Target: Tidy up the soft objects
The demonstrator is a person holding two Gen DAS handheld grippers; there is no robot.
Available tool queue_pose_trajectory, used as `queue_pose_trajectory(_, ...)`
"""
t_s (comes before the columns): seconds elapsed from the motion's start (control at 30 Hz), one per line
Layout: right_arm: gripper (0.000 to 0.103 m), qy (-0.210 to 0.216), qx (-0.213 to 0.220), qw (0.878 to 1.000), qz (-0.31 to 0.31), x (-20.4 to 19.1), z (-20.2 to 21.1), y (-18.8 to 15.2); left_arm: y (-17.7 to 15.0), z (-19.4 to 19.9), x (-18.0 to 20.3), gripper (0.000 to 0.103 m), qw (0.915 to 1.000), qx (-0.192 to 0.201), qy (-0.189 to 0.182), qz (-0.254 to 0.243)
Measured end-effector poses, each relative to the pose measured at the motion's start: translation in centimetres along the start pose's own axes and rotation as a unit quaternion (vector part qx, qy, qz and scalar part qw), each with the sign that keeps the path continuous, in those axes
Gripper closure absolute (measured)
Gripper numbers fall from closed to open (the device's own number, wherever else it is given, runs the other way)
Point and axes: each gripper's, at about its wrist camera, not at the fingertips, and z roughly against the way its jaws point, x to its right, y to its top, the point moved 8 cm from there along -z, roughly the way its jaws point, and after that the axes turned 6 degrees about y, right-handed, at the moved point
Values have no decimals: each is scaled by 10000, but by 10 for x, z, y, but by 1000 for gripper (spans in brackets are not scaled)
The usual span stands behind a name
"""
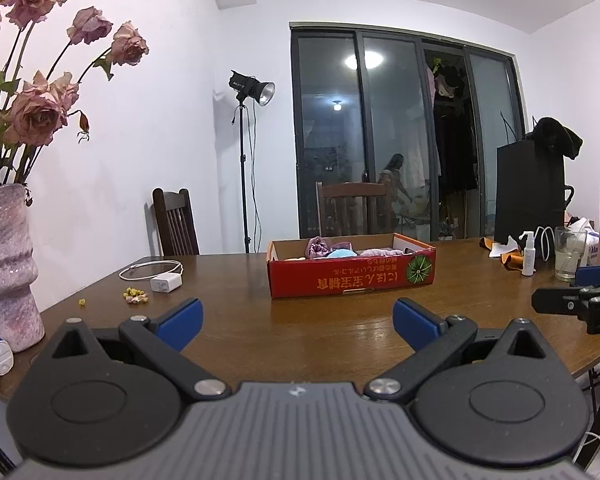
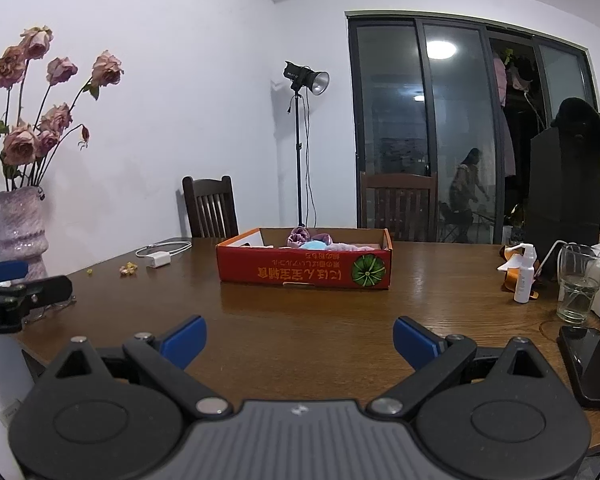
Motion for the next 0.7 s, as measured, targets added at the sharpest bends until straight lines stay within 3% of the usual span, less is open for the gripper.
queue_pose_trajectory(0.7, 0, 36, -2, 10000, 56, -1, 1, -1, 3, 5, -3, 0, 9998, 102, -7, 188)
